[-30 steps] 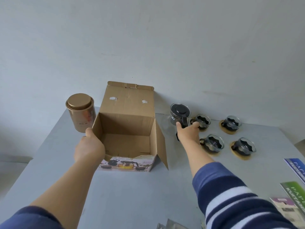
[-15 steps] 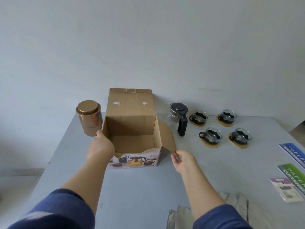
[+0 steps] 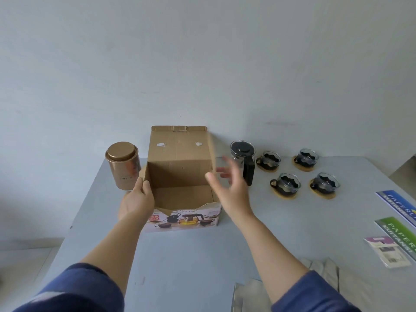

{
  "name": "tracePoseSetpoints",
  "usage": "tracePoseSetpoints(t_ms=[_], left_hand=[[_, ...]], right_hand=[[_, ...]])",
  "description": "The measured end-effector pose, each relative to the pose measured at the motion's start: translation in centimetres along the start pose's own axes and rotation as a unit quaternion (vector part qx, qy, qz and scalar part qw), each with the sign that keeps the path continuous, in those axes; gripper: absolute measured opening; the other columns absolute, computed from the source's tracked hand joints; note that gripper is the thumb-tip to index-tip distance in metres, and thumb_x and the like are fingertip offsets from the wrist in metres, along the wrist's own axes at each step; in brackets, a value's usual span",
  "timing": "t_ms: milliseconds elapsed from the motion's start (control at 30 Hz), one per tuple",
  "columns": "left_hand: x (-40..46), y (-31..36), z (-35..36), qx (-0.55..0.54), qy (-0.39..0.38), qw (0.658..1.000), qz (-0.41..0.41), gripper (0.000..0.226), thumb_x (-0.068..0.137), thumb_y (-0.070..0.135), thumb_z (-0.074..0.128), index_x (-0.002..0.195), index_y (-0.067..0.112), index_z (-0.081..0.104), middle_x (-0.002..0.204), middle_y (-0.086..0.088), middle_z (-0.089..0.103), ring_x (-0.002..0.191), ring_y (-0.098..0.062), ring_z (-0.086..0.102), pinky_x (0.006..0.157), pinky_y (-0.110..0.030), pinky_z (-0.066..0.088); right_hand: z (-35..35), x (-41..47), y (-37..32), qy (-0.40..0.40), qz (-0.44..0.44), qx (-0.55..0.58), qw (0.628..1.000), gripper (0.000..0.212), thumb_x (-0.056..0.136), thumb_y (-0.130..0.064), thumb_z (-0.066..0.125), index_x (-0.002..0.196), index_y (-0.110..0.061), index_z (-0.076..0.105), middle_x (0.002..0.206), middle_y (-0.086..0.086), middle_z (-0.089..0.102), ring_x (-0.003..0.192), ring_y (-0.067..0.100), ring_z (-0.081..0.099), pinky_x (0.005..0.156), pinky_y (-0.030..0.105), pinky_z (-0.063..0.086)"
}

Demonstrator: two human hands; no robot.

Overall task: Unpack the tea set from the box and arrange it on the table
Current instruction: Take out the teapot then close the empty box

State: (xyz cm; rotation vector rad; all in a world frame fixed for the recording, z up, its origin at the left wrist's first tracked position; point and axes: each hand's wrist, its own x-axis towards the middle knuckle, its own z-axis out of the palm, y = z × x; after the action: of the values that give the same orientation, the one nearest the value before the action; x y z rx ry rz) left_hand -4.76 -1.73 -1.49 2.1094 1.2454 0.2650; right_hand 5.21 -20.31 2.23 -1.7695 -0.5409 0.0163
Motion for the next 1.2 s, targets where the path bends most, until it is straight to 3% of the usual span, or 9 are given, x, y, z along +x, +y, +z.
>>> tracePoseSetpoints(t_ms=[133,267,433,533,633,700,1033,1100,1200], left_hand=[[-0.4,0.1,-0.6,0.055,0.062,0.996,0.012,0.038,0.097,0.037,0.034,0.133,0.025,0.043,0.125,-0.016,0.048,0.115,-0.038,0.049,0.094,-0.05,0.045],[-1.6,-0.2,-0.5,0.086,0.138,0.983,0.085,0.049,0.089,0.029,0.054,0.135,0.018,0.042,0.136,-0.009,0.045,0.12,-0.033,0.048,0.092,-0.045,0.04],[-1.7,-0.1,-0.4,0.111,0.206,0.94,0.247,0.06,0.083,0.034,0.066,0.137,0.016,0.047,0.133,-0.003,0.059,0.109,-0.027,0.064,0.086,-0.042,0.047],[-1.9,0.3,0.1,0.168,0.189,0.917,0.308,0.067,0.081,0.039,0.066,0.141,0.017,0.046,0.119,-0.002,0.069,0.109,-0.023,0.066,0.089,-0.043,0.049],[-1.7,0.0,1.2,0.226,0.086,0.928,0.283,0.065,0.091,0.051,0.043,0.149,0.024,0.031,0.151,0.004,0.041,0.143,-0.019,0.032,0.112,-0.05,0.03],[-1.1,-0.6,2.1,0.242,0.058,0.93,0.271,0.061,0.093,0.052,0.031,0.147,0.025,0.032,0.157,0.007,0.027,0.149,-0.019,0.013,0.116,-0.052,0.021],[0.9,-0.9,3.2,0.162,0.118,0.929,0.311,0.047,0.083,0.027,0.038,0.112,0.008,0.069,0.123,-0.001,0.064,0.128,-0.037,0.047,0.1,-0.046,0.047],[0.4,-0.8,3.2,0.152,0.128,0.931,0.305,0.05,0.076,0.024,0.038,0.11,0.006,0.07,0.122,-0.001,0.065,0.128,-0.039,0.047,0.094,-0.045,0.052],[-0.3,-0.3,3.2,0.172,0.12,0.936,0.284,0.052,0.074,0.025,0.039,0.113,0.007,0.07,0.126,0.0,0.064,0.132,-0.036,0.043,0.084,-0.043,0.054]], right_hand=[[1.6,0.4,3.0,-0.177,-0.033,-0.328,0.927,0.054,0.082,-0.061,0.055,0.131,-0.037,0.052,0.155,-0.001,0.024,0.143,0.02,0.014,0.116,0.045,0.02],[1.7,0.0,5.0,-0.152,-0.033,-0.357,0.921,0.044,0.091,-0.054,0.047,0.125,-0.031,0.061,0.156,0.003,0.025,0.146,0.019,0.009,0.114,0.041,0.027],[2.1,2.1,4.8,-0.055,-0.015,-0.249,0.967,0.036,0.093,-0.03,0.053,0.128,-0.019,0.057,0.139,0.003,0.045,0.132,0.025,0.033,0.101,0.026,0.03],[2.4,5.6,3.4,-0.042,0.151,-0.092,0.983,0.05,0.094,-0.036,0.048,0.141,-0.02,0.039,0.141,0.004,0.046,0.125,0.023,0.041,0.099,0.033,0.039],[2.7,9.8,2.9,-0.067,0.31,0.08,0.945,0.066,0.094,-0.045,0.045,0.151,-0.022,0.019,0.156,0.001,0.028,0.137,0.022,0.035,0.109,0.038,0.033],[2.9,12.4,3.8,-0.058,0.353,0.139,0.923,0.078,0.086,-0.051,0.052,0.151,-0.023,0.021,0.157,0.001,0.028,0.139,0.024,0.034,0.114,0.046,0.029],[3.2,13.6,3.7,-0.024,0.342,0.102,0.934,0.063,0.095,-0.019,0.056,0.15,-0.017,0.026,0.153,0.006,0.034,0.138,0.027,0.036,0.111,0.042,0.031],[3.2,13.9,4.1,-0.011,0.364,0.104,0.926,0.054,0.094,-0.014,0.057,0.145,-0.013,0.039,0.132,0.011,0.052,0.118,0.025,0.052,0.098,0.037,0.045],[3.2,13.9,4.0,-0.017,0.377,0.092,0.921,0.037,0.094,-0.005,0.052,0.13,-0.01,0.058,0.099,0.009,0.063,0.088,0.021,0.049,0.077,0.03,0.042]])
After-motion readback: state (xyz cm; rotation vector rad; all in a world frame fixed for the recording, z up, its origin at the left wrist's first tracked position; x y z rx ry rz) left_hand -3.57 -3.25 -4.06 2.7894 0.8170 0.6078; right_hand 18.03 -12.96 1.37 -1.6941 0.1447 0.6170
